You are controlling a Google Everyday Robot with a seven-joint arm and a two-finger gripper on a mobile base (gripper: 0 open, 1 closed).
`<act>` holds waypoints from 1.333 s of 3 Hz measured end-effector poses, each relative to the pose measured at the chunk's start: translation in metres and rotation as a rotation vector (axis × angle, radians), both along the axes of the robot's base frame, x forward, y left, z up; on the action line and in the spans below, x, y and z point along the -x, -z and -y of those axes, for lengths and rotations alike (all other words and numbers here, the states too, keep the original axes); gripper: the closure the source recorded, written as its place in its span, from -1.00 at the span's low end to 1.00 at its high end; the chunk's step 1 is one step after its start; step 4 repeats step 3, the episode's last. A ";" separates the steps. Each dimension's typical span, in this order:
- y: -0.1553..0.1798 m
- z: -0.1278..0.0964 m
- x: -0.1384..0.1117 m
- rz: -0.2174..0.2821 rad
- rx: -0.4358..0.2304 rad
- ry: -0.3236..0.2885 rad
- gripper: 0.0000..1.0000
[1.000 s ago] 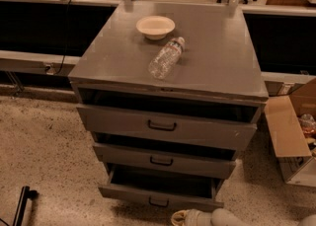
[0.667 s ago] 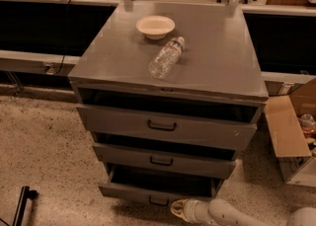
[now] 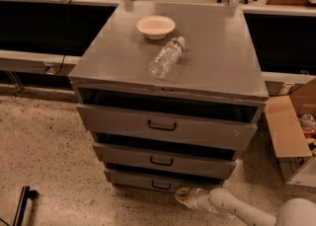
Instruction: Close bottom drawer
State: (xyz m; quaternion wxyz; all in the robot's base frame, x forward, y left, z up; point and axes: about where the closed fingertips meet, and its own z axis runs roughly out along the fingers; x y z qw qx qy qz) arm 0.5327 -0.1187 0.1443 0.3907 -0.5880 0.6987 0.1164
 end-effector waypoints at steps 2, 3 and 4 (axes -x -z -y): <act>0.006 0.020 -0.028 0.024 0.004 0.027 1.00; 0.006 0.019 -0.028 0.024 0.004 0.027 1.00; 0.006 0.019 -0.028 0.024 0.004 0.027 1.00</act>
Offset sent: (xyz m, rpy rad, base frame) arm 0.0284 -0.0451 -0.0152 0.1057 -0.0500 -0.0169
